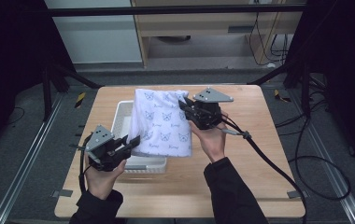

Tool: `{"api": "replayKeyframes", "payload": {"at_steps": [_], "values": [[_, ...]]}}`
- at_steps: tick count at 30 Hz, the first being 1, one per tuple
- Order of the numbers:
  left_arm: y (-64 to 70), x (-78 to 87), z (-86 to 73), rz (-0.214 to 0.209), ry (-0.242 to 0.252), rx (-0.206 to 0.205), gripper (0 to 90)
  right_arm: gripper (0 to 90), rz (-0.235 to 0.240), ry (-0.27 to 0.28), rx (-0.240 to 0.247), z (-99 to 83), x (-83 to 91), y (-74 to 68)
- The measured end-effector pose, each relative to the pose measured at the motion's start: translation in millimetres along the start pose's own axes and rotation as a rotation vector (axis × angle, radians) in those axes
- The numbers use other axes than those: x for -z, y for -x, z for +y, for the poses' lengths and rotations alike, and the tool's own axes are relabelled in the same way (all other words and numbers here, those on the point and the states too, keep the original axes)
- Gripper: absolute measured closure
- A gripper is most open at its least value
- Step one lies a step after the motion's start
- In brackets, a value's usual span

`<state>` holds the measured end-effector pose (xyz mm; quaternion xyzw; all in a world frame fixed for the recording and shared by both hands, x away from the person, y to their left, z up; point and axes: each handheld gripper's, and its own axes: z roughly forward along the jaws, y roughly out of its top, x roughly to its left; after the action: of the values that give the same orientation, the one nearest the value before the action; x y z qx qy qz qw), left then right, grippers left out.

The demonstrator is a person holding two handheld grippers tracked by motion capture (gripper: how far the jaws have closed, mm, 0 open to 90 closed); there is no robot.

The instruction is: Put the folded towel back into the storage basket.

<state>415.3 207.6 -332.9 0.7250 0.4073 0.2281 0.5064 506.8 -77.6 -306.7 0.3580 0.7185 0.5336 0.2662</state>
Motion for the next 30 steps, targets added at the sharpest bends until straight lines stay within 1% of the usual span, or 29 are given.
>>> {"api": "replayKeyframes", "payload": {"at_steps": [1,2,3,6,7,12,18,22,25,27,30], "values": [[0.0,0.0,0.0,0.0,0.0,0.0,73.1,77.9,0.0,0.0,0.0,0.0,0.0,0.0],[-3.8,2.7,-0.7,0.005,0.005,0.006,73.1,77.9,0.004,0.003,0.0,1.7,-4.1,-3.6],[-3.8,2.7,-0.7,0.005,0.005,0.006,73.1,77.9,0.004,0.003,0.0,1.7,-4.1,-3.6],[-10.6,8.8,-3.1,0.019,0.007,0.012,73.1,77.9,0.019,0.003,0.004,4.3,-11.3,-9.5],[-10.6,8.8,-3.1,0.019,0.007,0.012,73.1,77.9,0.019,0.003,0.004,4.3,-11.3,-9.5],[-19.0,15.4,-6.6,0.037,0.011,0.024,73.1,77.9,0.029,0.002,0.02,7.5,-22.3,-20.4],[-29.7,20.4,-9.6,0.056,0.008,0.033,73.1,77.9,0.048,0.0,0.013,8.6,-35.0,-26.3],[-35.2,21.3,-12.8,0.071,0.004,0.037,73.1,77.9,0.053,-0.008,0.02,7.1,-45.3,-31.2],[-39.6,20.4,-16.9,0.077,0.004,0.048,73.1,77.9,0.054,-0.016,0.027,6.7,-51.6,-34.0],[-42.5,19.6,-19.2,0.081,0.001,0.052,73.1,77.9,0.063,-0.012,0.016,6.1,-54.8,-34.2],[-44.6,20.2,-20.3,0.09,-0.002,0.053,73.1,77.9,0.063,-0.02,0.022,4.9,-60.6,-36.9]]}}
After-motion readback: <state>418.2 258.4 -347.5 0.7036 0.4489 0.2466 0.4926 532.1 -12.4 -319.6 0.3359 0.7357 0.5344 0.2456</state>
